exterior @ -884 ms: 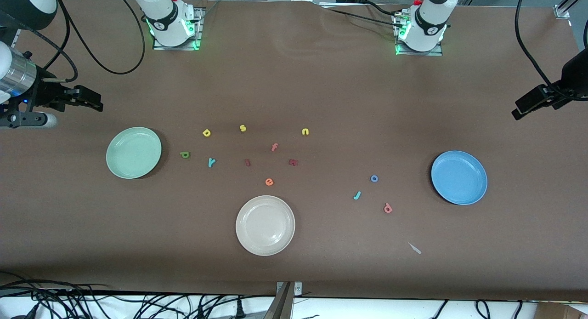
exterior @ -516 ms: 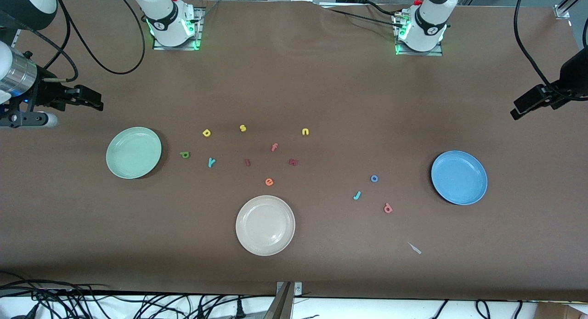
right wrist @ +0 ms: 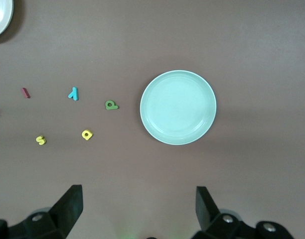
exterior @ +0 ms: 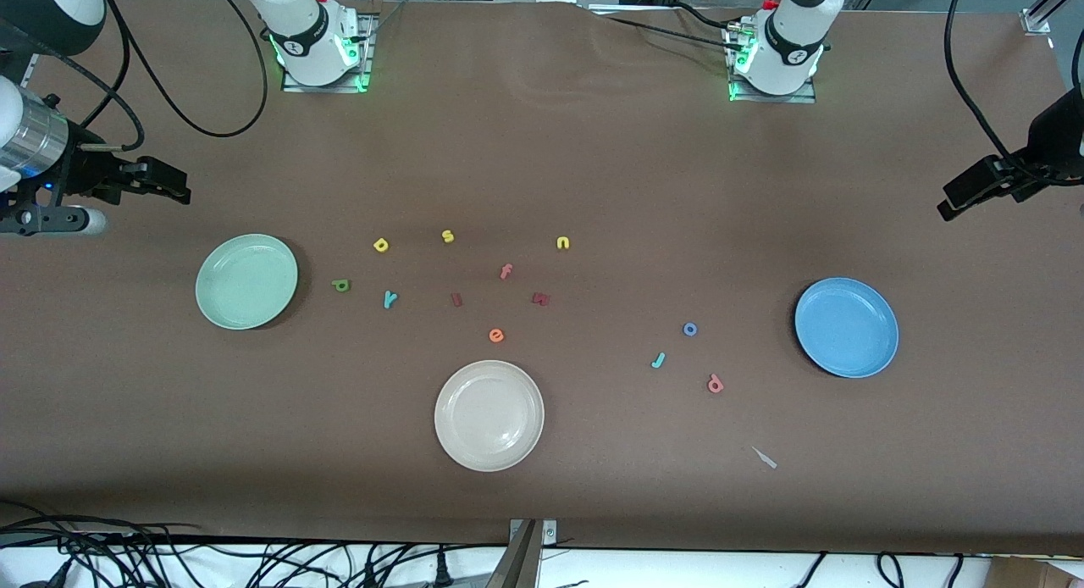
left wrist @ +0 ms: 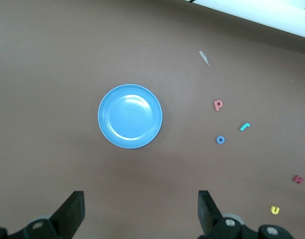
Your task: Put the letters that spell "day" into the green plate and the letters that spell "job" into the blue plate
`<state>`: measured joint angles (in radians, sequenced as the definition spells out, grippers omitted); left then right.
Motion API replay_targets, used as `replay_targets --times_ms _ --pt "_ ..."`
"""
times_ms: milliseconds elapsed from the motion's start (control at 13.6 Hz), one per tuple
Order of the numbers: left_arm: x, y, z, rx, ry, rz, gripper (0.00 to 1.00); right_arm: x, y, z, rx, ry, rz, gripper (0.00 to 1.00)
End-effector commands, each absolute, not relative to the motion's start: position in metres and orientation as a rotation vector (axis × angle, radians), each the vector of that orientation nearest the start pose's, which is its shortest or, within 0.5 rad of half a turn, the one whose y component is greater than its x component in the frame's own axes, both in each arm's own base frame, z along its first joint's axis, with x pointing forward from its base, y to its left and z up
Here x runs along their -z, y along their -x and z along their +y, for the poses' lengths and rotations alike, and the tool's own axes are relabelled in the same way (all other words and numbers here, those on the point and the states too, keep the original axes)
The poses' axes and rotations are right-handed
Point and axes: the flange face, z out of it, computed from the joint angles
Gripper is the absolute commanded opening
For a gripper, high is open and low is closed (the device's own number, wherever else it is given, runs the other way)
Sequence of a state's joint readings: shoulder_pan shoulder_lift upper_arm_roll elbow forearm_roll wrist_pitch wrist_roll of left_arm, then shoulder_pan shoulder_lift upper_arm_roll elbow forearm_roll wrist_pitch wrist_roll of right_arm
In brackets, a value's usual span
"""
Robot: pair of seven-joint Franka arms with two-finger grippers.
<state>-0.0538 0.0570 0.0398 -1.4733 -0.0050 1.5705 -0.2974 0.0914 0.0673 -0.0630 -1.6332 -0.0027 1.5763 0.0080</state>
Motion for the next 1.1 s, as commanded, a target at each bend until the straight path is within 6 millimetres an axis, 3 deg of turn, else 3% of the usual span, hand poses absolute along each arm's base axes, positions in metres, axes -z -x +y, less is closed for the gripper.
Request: replay_targets --times_ms 0,368,516,663,1031 --pt "-0.638 -0.574 -0.012 0.043 3.132 -0.454 1.0 -0.562 -0.568 0.015 -0.205 3.142 -0.041 1.0" --pt "-0.639 -0.573 -0.017 0.044 3.13 -0.439 1.0 -0.562 -0.568 0.015 -0.205 3.142 -0.036 1.0" --pt "-0.64 -0.573 -0.026 0.049 3.134 -0.413 1.0 -0.562 -0.568 0.015 -0.205 3.142 -0.041 1.0" --pt "-0.641 -0.571 -0.049 0.049 3.141 -0.348 1.0 -0.562 -0.568 0.014 -0.205 3.142 -0.034 1.0" --pt "-0.644 -0.571 -0.044 0.066 3.15 -0.334 1.0 -0.562 -0.568 0.014 -0.205 3.142 -0.034 1.0"
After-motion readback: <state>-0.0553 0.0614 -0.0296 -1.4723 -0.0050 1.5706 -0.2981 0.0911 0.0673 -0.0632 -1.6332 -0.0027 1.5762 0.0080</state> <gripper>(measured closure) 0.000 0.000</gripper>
